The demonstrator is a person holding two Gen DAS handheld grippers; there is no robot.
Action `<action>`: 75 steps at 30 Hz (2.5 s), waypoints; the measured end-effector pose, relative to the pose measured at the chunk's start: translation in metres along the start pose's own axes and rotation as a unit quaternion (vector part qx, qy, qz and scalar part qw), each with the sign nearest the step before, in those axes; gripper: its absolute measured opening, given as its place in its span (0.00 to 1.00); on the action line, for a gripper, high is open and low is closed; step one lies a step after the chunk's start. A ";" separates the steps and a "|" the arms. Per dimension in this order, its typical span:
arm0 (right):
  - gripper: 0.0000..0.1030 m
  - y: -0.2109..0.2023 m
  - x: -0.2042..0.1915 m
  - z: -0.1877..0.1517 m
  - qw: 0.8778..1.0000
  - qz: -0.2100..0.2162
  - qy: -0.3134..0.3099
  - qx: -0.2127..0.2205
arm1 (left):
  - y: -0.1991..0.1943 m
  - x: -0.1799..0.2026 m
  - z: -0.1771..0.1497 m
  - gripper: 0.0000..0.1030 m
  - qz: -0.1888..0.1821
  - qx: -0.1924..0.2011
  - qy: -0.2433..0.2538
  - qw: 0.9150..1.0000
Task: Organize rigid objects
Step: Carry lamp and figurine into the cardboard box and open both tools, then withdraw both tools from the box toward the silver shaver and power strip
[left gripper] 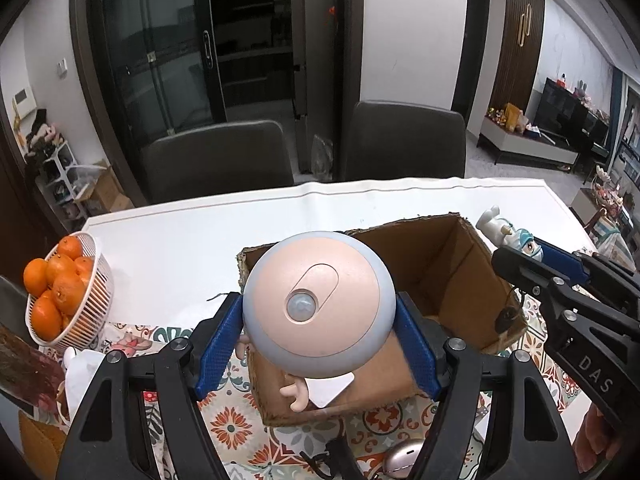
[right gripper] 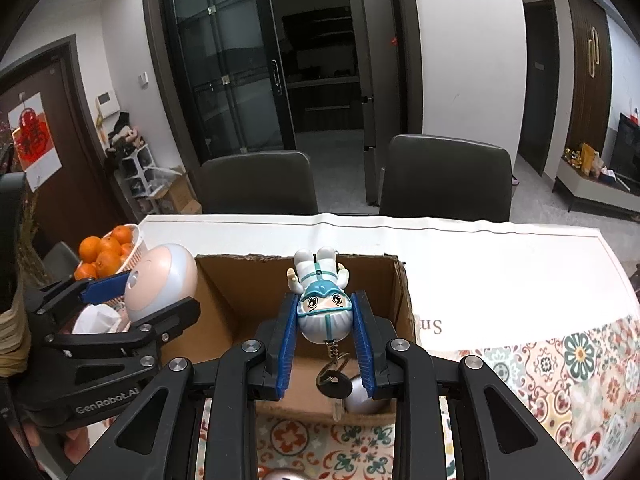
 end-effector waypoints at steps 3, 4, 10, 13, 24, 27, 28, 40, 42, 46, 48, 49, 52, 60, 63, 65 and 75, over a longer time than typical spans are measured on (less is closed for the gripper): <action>0.27 0.007 0.000 0.001 1.000 0.001 -0.002 -0.007 | 0.009 0.001 0.000 0.72 0.002 -0.011 0.001 1.000; 0.27 0.009 0.001 0.001 1.000 0.004 -0.001 -0.011 | 0.012 0.001 0.000 0.72 0.004 -0.015 0.000 1.000; 0.27 0.027 0.006 -0.002 0.999 0.009 0.008 -0.033 | 0.028 0.001 -0.002 0.72 0.006 -0.035 0.000 0.999; 0.27 0.036 0.008 -0.005 0.999 0.007 0.005 -0.043 | 0.035 0.001 -0.005 0.72 0.008 -0.043 0.000 0.999; 0.27 0.061 0.015 -0.023 0.996 0.010 0.015 -0.083 | 0.047 0.001 -0.011 0.75 0.019 -0.051 -0.001 0.999; 0.28 0.063 0.015 -0.028 0.996 0.010 0.011 -0.086 | 0.042 0.000 -0.010 0.76 0.030 -0.041 0.008 0.999; 0.28 0.063 0.014 -0.028 0.996 0.009 0.011 -0.085 | 0.041 0.000 -0.010 0.76 0.032 -0.039 0.009 0.999; 0.28 0.032 0.014 -0.031 0.998 -0.007 0.016 -0.062 | 0.010 -0.002 -0.022 0.76 0.028 -0.019 -0.001 0.999; 0.28 0.024 0.014 -0.032 0.998 -0.011 0.014 -0.055 | 0.001 -0.001 -0.025 0.76 0.024 -0.010 -0.002 1.000; 0.28 0.009 0.010 -0.035 0.999 -0.011 0.009 -0.043 | -0.019 -0.001 -0.033 0.76 0.024 0.010 -0.005 1.000; 0.29 0.001 0.008 -0.038 0.999 -0.013 0.006 -0.036 | -0.026 0.000 -0.037 0.77 0.022 0.013 -0.006 1.000; 0.29 -0.003 0.007 -0.039 0.999 -0.014 0.007 -0.033 | -0.030 0.000 -0.041 0.78 0.020 0.015 -0.008 1.000; 0.30 -0.015 0.007 -0.046 0.999 -0.017 0.006 -0.026 | -0.040 0.003 -0.052 0.78 0.013 0.021 -0.018 1.000; 0.33 -0.042 0.009 -0.068 1.000 -0.024 0.003 -0.019 | -0.057 0.014 -0.081 0.78 0.010 0.023 -0.010 1.000; 0.35 -0.050 0.012 -0.077 0.999 -0.031 0.002 -0.017 | -0.060 0.022 -0.094 0.79 0.004 0.017 -0.007 1.000; 0.39 -0.055 0.014 -0.084 0.999 -0.035 0.003 -0.017 | -0.061 0.026 -0.100 0.79 0.001 0.016 -0.007 1.000; 0.46 -0.065 0.029 -0.121 0.998 -0.040 0.012 -0.036 | -0.055 0.050 -0.139 0.79 -0.018 -0.016 -0.006 1.000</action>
Point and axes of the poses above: each gripper's, at about its wrist camera, not at the fingertips, and y roughly the way its jaws point, x to its right, z to its top, the point moved 10 cm from there along y, roughly the way its jaws point, and after that the axes turned 3 degrees about -y, right-handed, at the moved point
